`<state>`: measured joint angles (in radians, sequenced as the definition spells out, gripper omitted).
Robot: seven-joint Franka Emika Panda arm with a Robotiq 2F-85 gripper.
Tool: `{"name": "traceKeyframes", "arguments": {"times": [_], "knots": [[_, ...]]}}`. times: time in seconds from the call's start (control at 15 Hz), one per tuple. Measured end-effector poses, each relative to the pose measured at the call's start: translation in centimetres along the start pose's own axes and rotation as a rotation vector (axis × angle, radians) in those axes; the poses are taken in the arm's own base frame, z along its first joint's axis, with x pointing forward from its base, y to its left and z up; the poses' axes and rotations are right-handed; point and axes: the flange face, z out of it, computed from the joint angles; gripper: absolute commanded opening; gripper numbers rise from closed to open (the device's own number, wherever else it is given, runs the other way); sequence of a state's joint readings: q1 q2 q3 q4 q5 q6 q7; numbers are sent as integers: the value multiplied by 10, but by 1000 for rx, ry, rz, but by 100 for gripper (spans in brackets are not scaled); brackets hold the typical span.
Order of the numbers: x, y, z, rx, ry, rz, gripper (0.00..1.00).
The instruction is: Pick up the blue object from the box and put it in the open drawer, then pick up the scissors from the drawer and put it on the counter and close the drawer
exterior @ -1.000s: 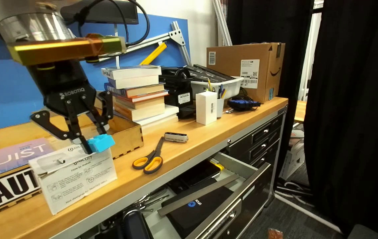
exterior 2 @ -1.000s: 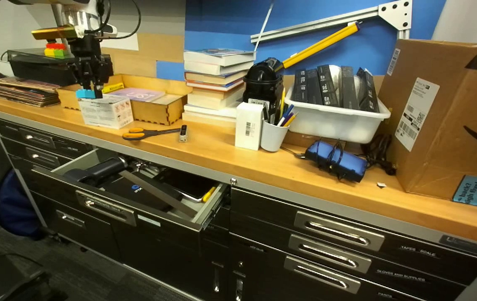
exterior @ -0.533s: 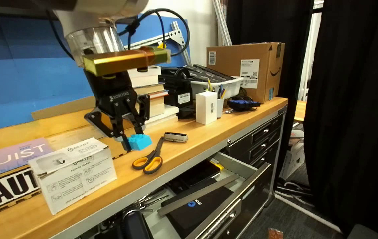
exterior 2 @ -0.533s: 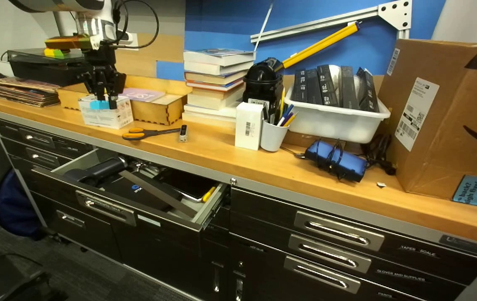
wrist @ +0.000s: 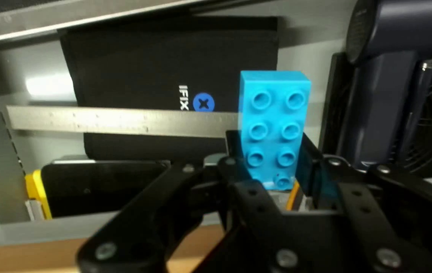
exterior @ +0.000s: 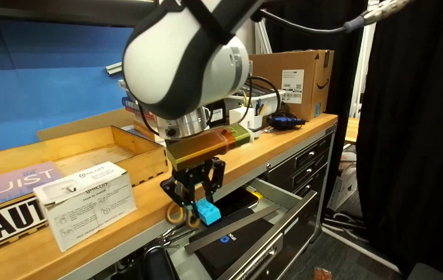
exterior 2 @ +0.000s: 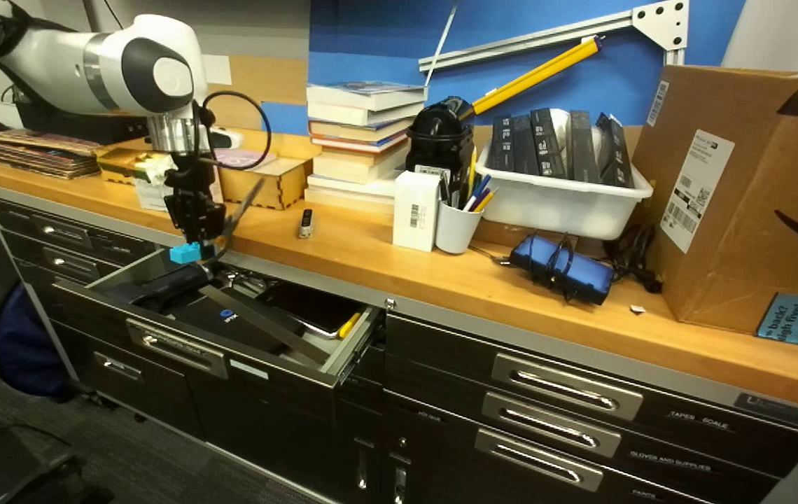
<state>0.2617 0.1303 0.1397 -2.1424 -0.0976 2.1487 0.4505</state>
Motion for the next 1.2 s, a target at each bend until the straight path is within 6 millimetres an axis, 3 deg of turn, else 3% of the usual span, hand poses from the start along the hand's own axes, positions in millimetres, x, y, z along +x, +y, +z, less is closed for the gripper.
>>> {"name": "traceKeyframes", "arguments": {"times": [0.27, 0.47, 1.0, 1.07, 1.2], "knots": [[-37, 29, 19, 8, 21, 73, 14], [-48, 40, 22, 17, 61, 126, 14], [-26, 74, 48, -21, 160, 287, 17], [-22, 77, 53, -27, 153, 296, 61], [-13, 83, 63, -33, 137, 310, 67]]}}
